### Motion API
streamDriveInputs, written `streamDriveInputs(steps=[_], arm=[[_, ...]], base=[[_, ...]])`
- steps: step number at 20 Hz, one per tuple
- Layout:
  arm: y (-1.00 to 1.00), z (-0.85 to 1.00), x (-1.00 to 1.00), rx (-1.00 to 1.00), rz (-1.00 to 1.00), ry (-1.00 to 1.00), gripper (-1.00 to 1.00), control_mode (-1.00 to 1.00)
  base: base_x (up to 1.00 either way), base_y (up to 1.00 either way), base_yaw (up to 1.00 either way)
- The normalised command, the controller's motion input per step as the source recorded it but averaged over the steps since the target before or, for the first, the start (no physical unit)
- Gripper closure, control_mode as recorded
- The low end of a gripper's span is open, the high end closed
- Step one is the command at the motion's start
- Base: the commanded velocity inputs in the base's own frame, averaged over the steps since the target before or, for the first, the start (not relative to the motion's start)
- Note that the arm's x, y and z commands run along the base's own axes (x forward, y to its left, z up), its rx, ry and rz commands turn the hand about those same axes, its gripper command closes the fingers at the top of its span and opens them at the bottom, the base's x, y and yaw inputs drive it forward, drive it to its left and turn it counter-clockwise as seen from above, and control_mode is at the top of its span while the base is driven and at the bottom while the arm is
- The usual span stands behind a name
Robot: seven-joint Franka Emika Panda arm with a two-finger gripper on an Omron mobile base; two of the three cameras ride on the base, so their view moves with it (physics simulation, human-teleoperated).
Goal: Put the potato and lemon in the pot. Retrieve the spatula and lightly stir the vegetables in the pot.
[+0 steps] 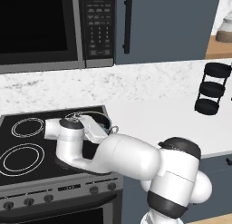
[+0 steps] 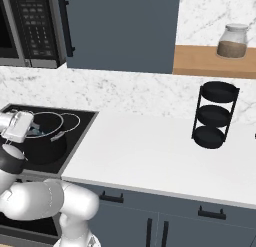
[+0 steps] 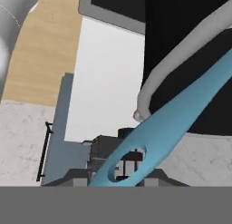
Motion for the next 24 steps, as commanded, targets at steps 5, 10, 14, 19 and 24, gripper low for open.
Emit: streamDriveInputs(steps=[5,10,14,19,24], arm=[[0.00,-0.17,0.16,-0.12,0.16,0.03,1.00,-1.00],[0.00,-0.20,0.10,-0.02,0.01,-0.05,1.00,-1.00],[0.00,-0.06,0.13,0.00,0.00,-0.04,1.00,-1.00],[0.00,0.00,0.25,-0.03,-0.01,0.00,1.00,-1.00],[0.00,0.00,0.27,0.00,0.00,-0.05,1.00,-1.00]], base=[[0.00,0.00,0.00],[0.00,0.00,0.00],[0.00,0.00,0.00],[0.00,0.00,0.00],[0.00,0.00,0.00]])
